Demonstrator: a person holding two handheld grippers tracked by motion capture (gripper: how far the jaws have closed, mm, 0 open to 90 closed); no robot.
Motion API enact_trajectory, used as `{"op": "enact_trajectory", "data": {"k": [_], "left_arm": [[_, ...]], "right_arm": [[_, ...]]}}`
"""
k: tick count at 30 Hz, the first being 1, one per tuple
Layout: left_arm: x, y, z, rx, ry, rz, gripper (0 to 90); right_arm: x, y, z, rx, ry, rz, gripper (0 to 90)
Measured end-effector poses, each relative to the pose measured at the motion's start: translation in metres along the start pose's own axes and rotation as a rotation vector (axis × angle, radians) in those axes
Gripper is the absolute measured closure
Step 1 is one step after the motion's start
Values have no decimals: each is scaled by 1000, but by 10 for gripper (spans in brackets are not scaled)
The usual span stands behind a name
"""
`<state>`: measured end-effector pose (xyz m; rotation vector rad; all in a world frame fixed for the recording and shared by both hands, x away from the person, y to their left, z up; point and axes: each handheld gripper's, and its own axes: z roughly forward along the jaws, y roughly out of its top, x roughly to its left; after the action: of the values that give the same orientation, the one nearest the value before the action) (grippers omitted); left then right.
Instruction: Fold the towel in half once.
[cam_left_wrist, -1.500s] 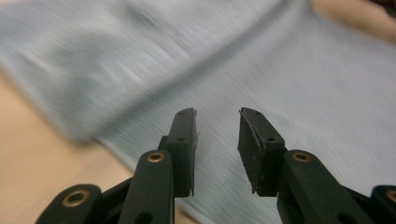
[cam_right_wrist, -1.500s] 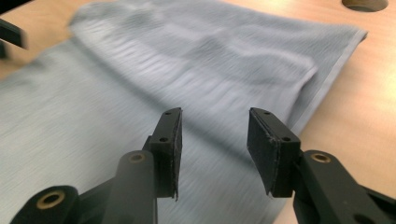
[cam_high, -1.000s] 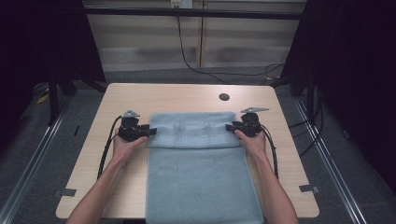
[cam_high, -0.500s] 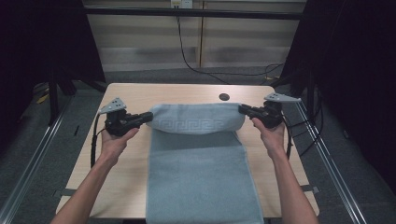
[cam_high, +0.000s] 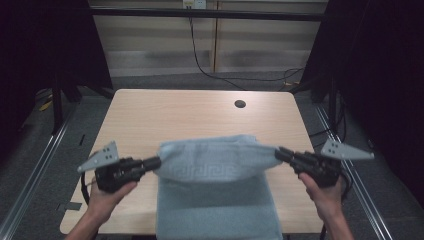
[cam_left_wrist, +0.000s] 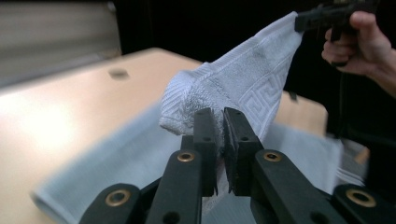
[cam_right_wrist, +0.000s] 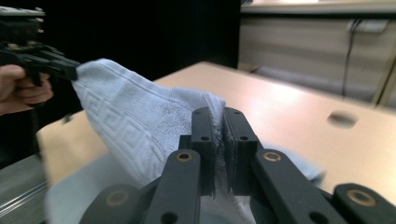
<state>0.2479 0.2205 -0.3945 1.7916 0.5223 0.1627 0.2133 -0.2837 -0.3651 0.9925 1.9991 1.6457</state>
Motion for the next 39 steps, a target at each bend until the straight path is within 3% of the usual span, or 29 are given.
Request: {"op": "enact_trajectory", "data": {"k": [5,6,8,10,12,14,16,17,19,20,22,24,28,29,31,35,36,37,39], "left_arm": [[-18,-50,7,130,-59,-27,836],[-20,-58,8,154,-57,-32,831],[-21,-71,10,201,-102,-64,814],[-24,-81,6,228,-113,-78,795],[-25,-87,1,235,-143,-97,758],[-23,-89,-7,204,-157,-123,727],[-21,-87,-16,147,-142,-132,656],[-17,-85,-20,125,-148,-143,654],[-8,-79,-23,80,-117,-145,646],[-2,-76,-22,86,-99,-132,640],[9,-70,-12,110,-48,-120,634],[31,-66,10,150,7,-138,623],[60,-62,48,242,63,-144,599],[68,-61,57,266,65,-158,599],[79,-61,73,274,95,-163,602],[92,-63,95,323,136,-150,620],[93,-64,99,331,134,-153,622],[94,-67,102,345,156,-133,626],[93,-70,103,366,155,-109,627]], "right_arm": [[22,-58,-13,112,15,48,840],[25,-68,-15,141,16,58,838],[31,-88,-18,189,36,86,823],[37,-103,-23,223,50,95,780],[41,-109,-31,240,67,97,734],[41,-108,-38,233,82,96,694],[37,-104,-43,198,68,105,652],[36,-102,-43,192,70,103,648],[33,-98,-41,186,59,103,636],[31,-96,-38,171,66,99,637],[25,-93,-30,172,65,94,642],[13,-90,-13,197,58,93,633],[-15,-86,35,286,58,89,612],[-23,-83,49,319,24,60,604],[-38,-80,69,347,16,64,608],[-63,-82,112,417,-34,47,619],[-66,-84,121,437,-45,54,615],[-68,-88,129,459,-48,57,619],[-67,-96,140,490,-55,57,616]]}}
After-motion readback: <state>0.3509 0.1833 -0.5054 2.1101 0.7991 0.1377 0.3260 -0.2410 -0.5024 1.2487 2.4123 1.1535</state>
